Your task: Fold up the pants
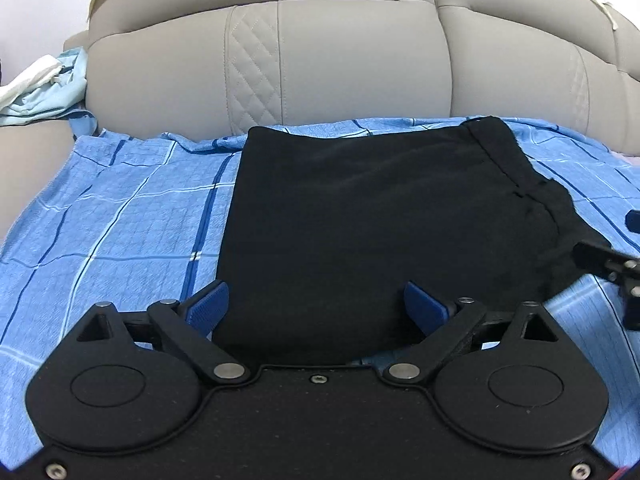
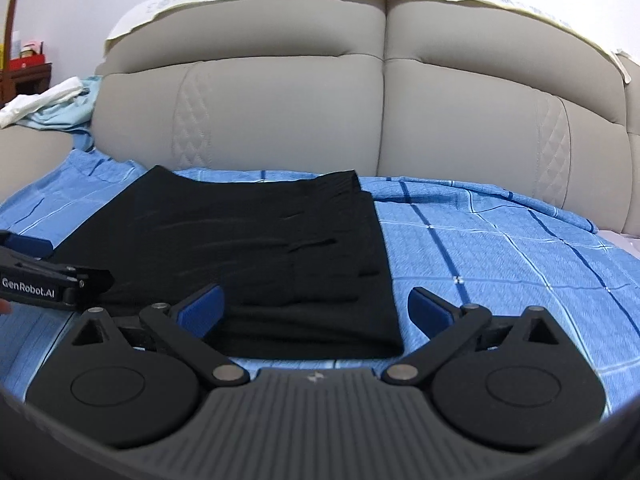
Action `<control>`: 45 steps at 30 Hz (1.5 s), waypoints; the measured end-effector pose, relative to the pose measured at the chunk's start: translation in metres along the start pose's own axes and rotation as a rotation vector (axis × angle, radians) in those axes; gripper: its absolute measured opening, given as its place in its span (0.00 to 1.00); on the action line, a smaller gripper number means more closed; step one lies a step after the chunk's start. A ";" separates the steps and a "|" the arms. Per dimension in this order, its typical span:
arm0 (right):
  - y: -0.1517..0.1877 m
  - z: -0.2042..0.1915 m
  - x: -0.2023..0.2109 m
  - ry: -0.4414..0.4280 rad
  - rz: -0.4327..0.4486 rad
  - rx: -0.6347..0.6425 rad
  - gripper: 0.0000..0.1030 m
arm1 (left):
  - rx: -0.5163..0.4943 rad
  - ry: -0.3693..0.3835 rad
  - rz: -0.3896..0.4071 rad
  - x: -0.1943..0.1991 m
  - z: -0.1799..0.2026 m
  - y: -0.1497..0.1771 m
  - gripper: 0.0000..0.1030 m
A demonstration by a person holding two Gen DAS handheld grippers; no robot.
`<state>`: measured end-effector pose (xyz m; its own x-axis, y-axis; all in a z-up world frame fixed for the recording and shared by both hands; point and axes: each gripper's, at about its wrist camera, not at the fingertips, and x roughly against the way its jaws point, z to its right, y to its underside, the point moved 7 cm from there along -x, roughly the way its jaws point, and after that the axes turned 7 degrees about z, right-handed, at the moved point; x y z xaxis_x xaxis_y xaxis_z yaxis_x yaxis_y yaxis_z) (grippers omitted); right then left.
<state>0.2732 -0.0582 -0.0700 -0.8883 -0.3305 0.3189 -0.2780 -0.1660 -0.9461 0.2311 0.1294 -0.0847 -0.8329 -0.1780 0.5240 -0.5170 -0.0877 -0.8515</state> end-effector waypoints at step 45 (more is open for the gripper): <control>0.050 -0.036 0.007 -0.048 0.027 0.034 1.00 | 0.074 -0.052 0.042 0.008 0.002 0.039 1.00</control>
<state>0.2398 -0.0349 -0.1170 -0.8764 -0.3794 0.2967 -0.2410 -0.1879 -0.9522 0.2048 0.1225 -0.1139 -0.8410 -0.2331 0.4882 -0.4646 -0.1510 -0.8725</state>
